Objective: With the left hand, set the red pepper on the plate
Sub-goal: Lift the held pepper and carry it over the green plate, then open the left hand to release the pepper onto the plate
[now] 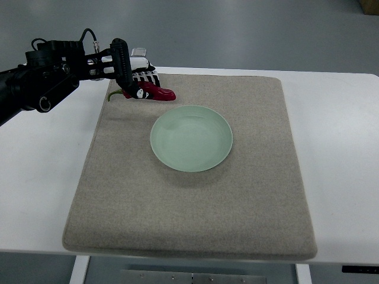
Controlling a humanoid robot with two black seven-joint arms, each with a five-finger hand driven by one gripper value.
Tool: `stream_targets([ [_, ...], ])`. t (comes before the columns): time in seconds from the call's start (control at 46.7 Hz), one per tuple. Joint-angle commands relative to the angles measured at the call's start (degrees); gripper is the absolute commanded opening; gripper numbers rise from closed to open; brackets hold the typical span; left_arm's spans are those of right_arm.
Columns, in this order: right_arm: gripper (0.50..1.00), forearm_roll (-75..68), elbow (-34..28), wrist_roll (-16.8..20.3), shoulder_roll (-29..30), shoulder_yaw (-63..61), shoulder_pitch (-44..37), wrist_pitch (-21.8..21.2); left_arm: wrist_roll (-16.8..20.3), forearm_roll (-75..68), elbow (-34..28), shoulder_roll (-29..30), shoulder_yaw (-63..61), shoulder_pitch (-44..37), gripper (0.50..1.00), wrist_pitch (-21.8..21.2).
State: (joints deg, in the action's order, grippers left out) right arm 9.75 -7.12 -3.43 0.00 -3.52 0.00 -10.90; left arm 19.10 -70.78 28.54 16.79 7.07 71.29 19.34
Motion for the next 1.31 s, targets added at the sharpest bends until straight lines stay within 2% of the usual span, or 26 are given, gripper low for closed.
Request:
stream_targets([
  [0.0,0.932,0.01,0.0,0.0,0.0,0.0,-0.09,0.0,0.06,0.11,2.92,0.0,0.04,0.17,0.51,0.08],
  [0.257,0.932,0.01,0.0,0.0,0.0,0.0,0.0,0.0,0.5,0.2,11.97,0.18,0.04,0.26,0.51,0.17],
  [0.385,0.932,0.01,0.0,0.0,0.0,0.0,0.0,0.0,0.59,0.11,14.87,0.18,-0.13,0.26,0.544,0.52],
  [0.492,0.932,0.01,0.0,0.0,0.0,0.0,0.0,0.0,0.59,0.03,16.02,0.18,-0.48,0.17,0.553,0.96],
  [0.556,0.932,0.01,0.0,0.0,0.0,0.0,-0.09,0.0,0.59,-0.06,16.46,0.09,-0.66,0.08,0.587,1.05],
  [0.899,0.932,0.01,0.0,0.0,0.0,0.0,0.0,0.0,0.59,-0.41,16.55,-0.53,-1.36,-0.62,0.593,2.81],
  [1.049,0.932,0.01,0.0,0.0,0.0,0.0,0.0,0.0,0.59,-0.41,16.55,-0.53,-1.54,-0.71,0.673,2.9],
  [1.177,0.932,0.01,0.0,0.0,0.0,0.0,0.0,0.0,0.59,-0.33,16.55,-0.53,-1.54,-0.8,0.765,2.9],
  [1.284,0.932,-0.08,0.0,0.0,0.0,0.0,0.0,0.0,0.59,-0.24,16.46,-0.53,-1.36,-0.8,0.801,2.9],
])
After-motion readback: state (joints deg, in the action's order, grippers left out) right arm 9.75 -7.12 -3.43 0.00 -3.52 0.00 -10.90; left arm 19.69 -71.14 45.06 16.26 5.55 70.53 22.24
